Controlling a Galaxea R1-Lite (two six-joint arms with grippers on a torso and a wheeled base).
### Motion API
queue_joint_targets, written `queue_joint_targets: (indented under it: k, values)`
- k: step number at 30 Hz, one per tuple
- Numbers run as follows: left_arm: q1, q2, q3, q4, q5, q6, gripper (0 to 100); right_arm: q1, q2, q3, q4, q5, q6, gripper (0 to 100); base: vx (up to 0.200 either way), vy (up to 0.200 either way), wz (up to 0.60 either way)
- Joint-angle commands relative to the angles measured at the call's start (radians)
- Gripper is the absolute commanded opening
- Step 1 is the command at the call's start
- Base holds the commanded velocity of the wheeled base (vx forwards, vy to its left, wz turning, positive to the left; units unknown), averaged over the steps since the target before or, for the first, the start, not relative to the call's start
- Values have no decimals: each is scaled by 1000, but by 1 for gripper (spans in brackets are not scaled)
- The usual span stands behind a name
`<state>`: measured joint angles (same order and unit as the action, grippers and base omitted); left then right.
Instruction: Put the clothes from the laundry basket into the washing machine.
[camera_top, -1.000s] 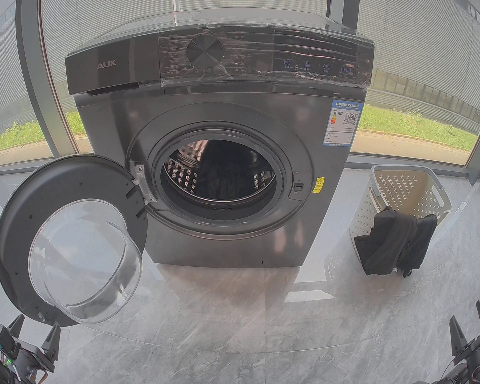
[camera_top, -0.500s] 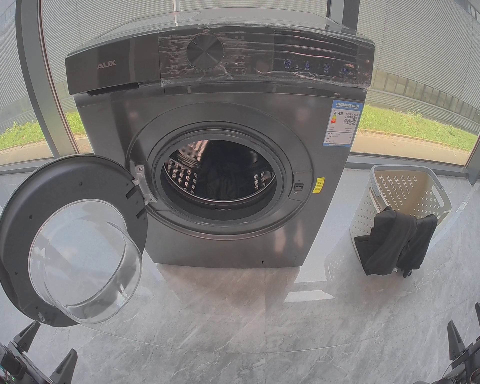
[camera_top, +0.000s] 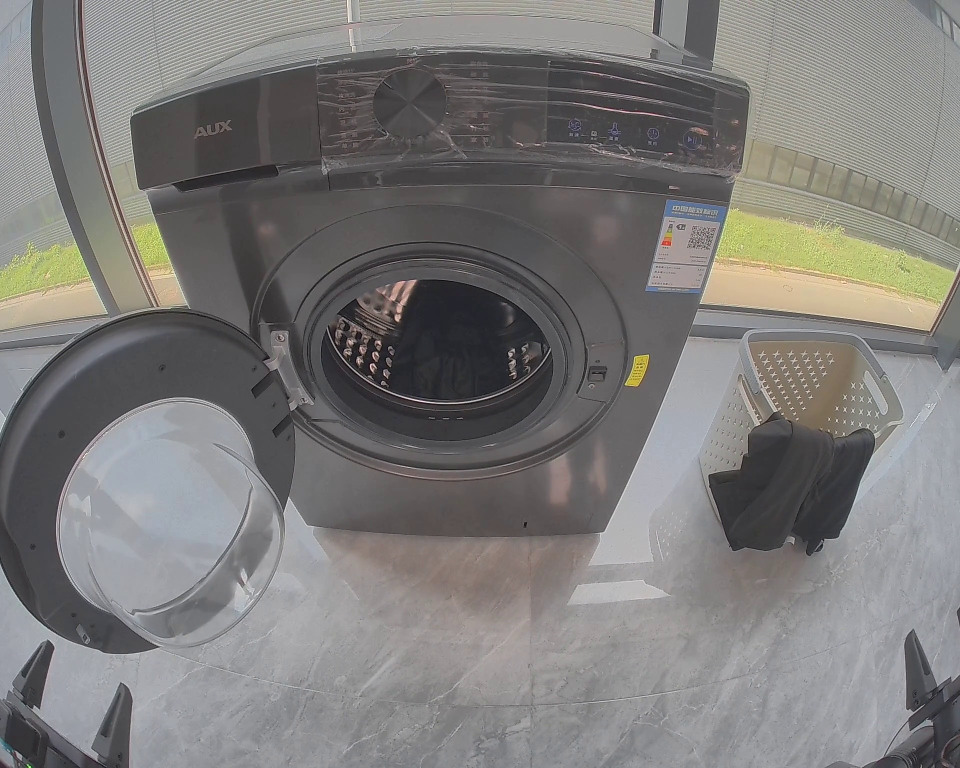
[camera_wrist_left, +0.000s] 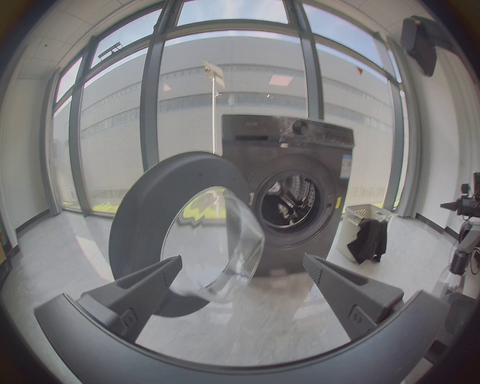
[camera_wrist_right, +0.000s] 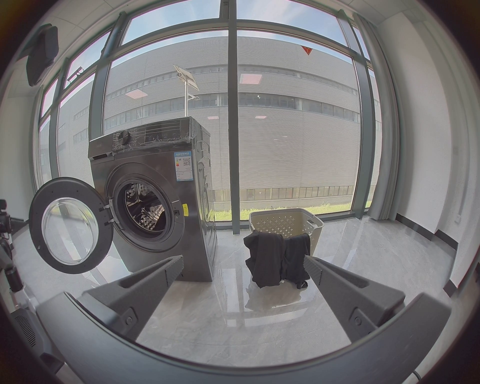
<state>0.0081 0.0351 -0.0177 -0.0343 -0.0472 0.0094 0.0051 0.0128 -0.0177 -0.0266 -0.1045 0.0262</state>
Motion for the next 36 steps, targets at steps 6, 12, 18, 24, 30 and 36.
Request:
queue_joint_targets:
  k: [6, 12, 18, 24, 30, 36]
  values:
    - [-10, -35, 15, 33, 24, 1, 100, 1, -13, 18, 7, 86, 5, 100, 0, 0, 0]
    - [-10, -35, 15, 33, 29, -3, 100, 1, -13, 18, 11, 94, -6, 100, 0, -33, 0]
    - [-10, -35, 15, 31, 29, -8, 100, 1, -13, 18, 11, 94, -9, 100, 0, -200, 0]
    - [-10, -35, 15, 31, 29, -8, 100, 1, -13, 18, 11, 94, -9, 100, 0, -200, 0]
    - [-10, -35, 15, 31, 29, -11, 100, 1, -13, 18, 11, 94, -9, 100, 0, -200, 0]
    - [-10, -35, 15, 33, 30, -9, 100, 1, -13, 18, 11, 94, -9, 100, 0, -200, 0]
